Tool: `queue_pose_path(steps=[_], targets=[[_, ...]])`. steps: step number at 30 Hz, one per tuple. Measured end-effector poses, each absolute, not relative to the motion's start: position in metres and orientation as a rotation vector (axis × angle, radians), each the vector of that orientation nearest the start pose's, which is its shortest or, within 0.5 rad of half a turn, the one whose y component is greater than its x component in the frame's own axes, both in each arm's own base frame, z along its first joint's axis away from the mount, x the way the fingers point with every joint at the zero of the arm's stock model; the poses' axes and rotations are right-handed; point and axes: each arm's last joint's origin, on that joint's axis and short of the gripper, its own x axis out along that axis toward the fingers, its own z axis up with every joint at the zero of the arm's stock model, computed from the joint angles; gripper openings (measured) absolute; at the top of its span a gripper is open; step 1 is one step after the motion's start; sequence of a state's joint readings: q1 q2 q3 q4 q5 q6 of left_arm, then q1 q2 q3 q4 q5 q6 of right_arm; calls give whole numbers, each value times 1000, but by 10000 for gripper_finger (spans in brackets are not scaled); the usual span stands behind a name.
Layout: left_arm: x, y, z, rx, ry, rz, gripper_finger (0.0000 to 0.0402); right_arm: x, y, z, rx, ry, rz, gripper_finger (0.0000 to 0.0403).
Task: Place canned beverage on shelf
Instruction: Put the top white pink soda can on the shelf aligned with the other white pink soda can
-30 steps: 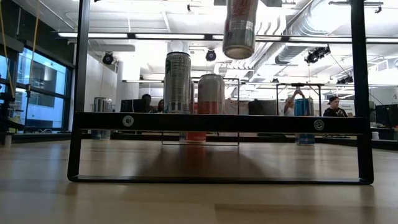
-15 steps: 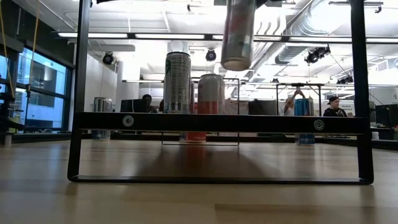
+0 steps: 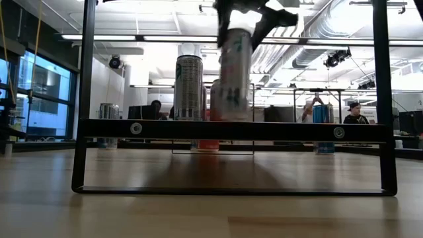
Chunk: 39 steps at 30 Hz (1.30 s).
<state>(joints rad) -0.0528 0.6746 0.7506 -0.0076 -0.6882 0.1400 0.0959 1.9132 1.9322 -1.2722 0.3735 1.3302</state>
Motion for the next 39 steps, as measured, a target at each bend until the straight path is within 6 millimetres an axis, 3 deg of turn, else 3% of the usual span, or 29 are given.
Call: queue_pose_path(steps=[8, 17, 26, 35, 39], targets=[[144, 11, 353, 112, -19, 637, 235, 389, 18, 307, 829, 852, -1091, 244], [144, 11, 353, 113, -18, 637, 234, 390, 16, 308, 819, 844, -1083, 295], [144, 11, 353, 107, -19, 637, 235, 390, 15, 309, 802, 839, -1082, 303], [144, 11, 353, 103, -20, 637, 235, 388, 10, 338, 700, 842, -970, 305], [144, 11, 353, 101, -21, 636, 235, 383, 4, 363, 570, 879, -882, 305]])
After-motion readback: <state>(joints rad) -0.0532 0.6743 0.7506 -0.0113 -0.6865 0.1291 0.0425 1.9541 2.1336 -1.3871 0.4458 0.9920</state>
